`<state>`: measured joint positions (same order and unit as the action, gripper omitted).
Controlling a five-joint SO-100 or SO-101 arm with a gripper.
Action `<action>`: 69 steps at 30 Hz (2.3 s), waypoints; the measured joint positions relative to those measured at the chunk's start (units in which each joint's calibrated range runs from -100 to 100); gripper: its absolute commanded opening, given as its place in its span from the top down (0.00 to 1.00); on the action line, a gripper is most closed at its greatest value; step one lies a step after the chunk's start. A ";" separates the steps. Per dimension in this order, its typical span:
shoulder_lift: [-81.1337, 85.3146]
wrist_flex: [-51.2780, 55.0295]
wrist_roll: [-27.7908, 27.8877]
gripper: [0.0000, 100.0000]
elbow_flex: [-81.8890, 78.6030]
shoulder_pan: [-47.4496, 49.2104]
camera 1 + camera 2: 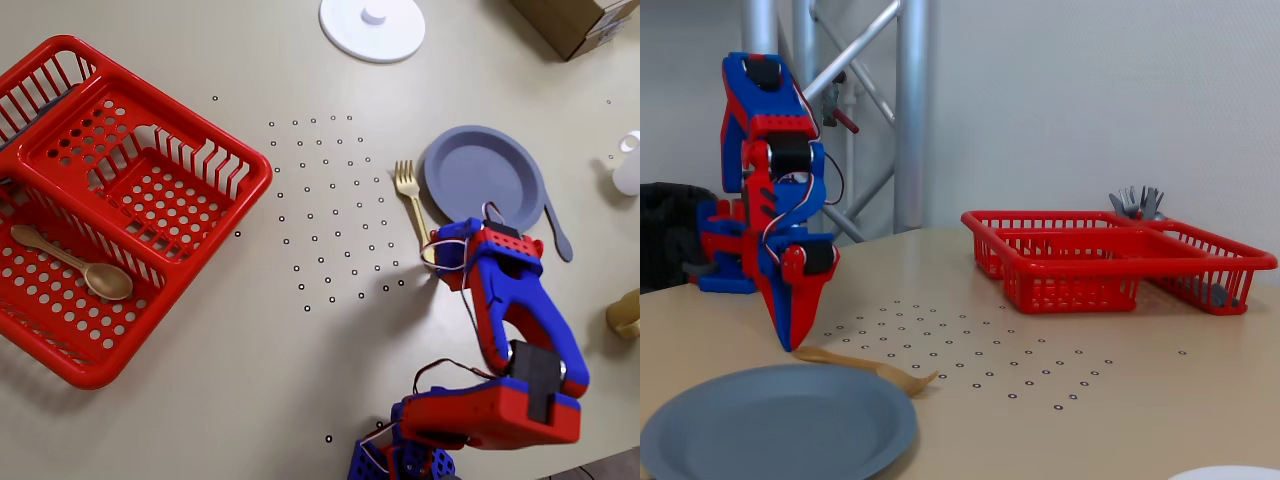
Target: Push the fork on the left side of the plate
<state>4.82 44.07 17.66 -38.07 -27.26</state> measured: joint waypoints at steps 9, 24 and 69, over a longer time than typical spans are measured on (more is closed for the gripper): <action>-2.53 0.00 -0.29 1.00 3.25 0.00; -0.41 0.00 0.63 1.00 0.27 -1.91; -1.47 0.00 -2.83 1.00 2.26 2.18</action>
<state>3.35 44.07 14.82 -35.80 -25.08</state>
